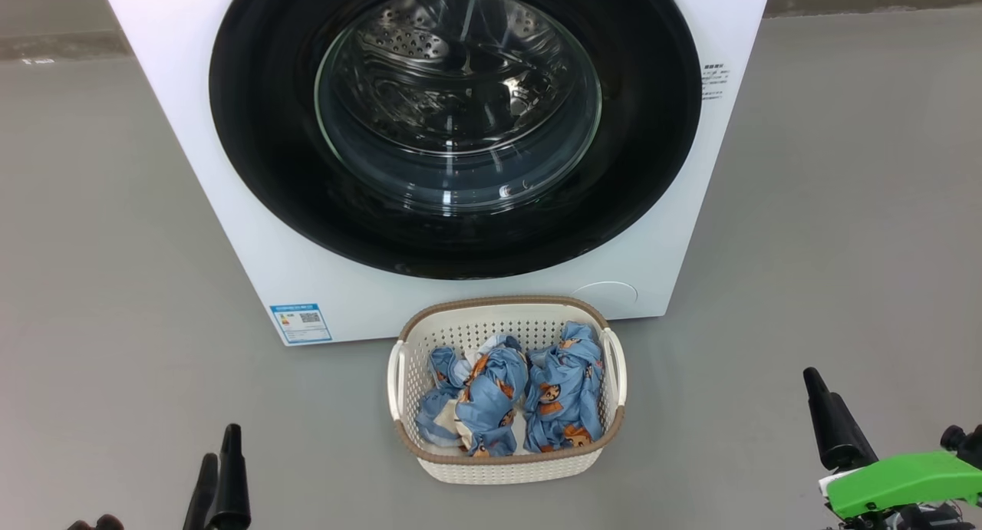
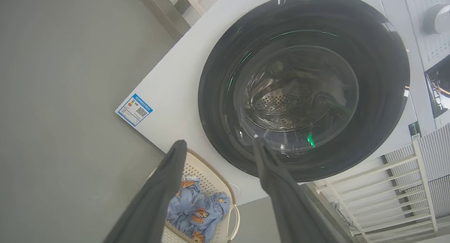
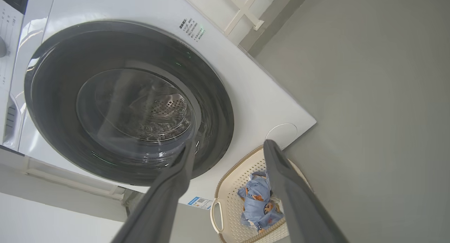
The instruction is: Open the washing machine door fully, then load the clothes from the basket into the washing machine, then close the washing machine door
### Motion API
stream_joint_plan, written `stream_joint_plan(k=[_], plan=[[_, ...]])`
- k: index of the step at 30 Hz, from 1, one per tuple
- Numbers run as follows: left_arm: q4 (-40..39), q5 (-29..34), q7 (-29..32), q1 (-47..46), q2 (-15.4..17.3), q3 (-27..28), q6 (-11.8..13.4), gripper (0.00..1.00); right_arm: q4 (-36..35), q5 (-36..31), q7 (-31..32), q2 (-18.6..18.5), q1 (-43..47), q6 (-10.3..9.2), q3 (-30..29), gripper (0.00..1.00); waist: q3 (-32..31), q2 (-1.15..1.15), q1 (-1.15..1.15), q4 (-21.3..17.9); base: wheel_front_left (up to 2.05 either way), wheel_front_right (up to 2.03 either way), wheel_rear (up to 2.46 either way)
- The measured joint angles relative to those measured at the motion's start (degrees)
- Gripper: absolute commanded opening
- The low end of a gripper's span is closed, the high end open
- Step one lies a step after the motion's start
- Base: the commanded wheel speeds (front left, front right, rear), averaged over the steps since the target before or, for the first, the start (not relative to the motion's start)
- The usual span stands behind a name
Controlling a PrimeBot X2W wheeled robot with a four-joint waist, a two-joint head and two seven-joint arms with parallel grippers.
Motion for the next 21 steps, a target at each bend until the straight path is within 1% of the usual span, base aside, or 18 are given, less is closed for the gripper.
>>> stream_joint_plan(k=[6,12,14,21], plan=[[0.02,4.89,-0.98,-0.04,0.00,-0.30,0.00,1.00,-0.15,-5.53,-0.92,-0.57,-0.82,0.00,0.74,1.00,-0.04,0.00,0.00,0.19,0.00,0.00,0.00],[0.34,9.20,-1.93,-0.24,0.02,-0.45,0.00,1.00,-0.24,-9.27,-1.87,-1.26,-0.85,0.00,1.71,1.00,-0.13,0.00,0.00,0.29,0.00,0.00,0.00],[0.85,11.60,-2.41,-0.27,0.03,-0.47,0.00,1.00,-0.26,-10.66,-2.30,-1.52,-0.85,0.00,2.09,1.00,-0.17,0.00,0.00,0.36,0.00,0.00,0.00],[1.58,15.47,-3.53,-1.38,0.13,-1.24,-0.01,1.00,-0.40,-14.39,-3.57,-2.34,-0.91,0.00,2.68,1.00,-0.13,0.00,0.00,0.53,0.00,0.00,0.00]])
